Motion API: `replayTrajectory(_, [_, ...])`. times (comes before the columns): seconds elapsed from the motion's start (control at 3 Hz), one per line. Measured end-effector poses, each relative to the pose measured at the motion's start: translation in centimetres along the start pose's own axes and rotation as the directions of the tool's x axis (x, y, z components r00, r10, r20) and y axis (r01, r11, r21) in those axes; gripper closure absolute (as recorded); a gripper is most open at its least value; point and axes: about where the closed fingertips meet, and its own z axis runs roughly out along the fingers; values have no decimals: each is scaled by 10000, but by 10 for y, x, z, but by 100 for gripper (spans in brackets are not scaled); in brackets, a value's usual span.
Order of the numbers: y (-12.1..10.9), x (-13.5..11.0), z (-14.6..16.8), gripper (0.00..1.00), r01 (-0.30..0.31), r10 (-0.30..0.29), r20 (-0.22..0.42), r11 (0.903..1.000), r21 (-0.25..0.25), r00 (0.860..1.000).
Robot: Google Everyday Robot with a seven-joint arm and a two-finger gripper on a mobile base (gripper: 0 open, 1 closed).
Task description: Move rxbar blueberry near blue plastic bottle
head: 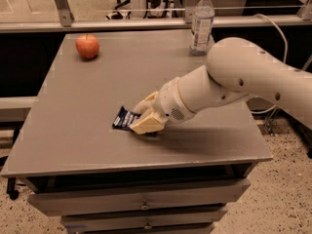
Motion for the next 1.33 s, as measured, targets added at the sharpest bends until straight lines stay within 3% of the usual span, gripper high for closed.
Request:
replayTrajectory(0.33, [-7, -7, -17, 100, 129, -122, -401, 9998, 156, 9991])
replayTrajectory(0.67, [-27, -21, -55, 100, 618, -542, -1007, 9953, 742, 9934])
replayTrajectory(1.0, [-52, -32, -98, 100, 1088, -851, -1548, 9824, 1518, 9843])
replayTrajectory(1.33, [-77, -41, -132, 100, 1583, -1155, -1958, 9627, 2196, 9738])
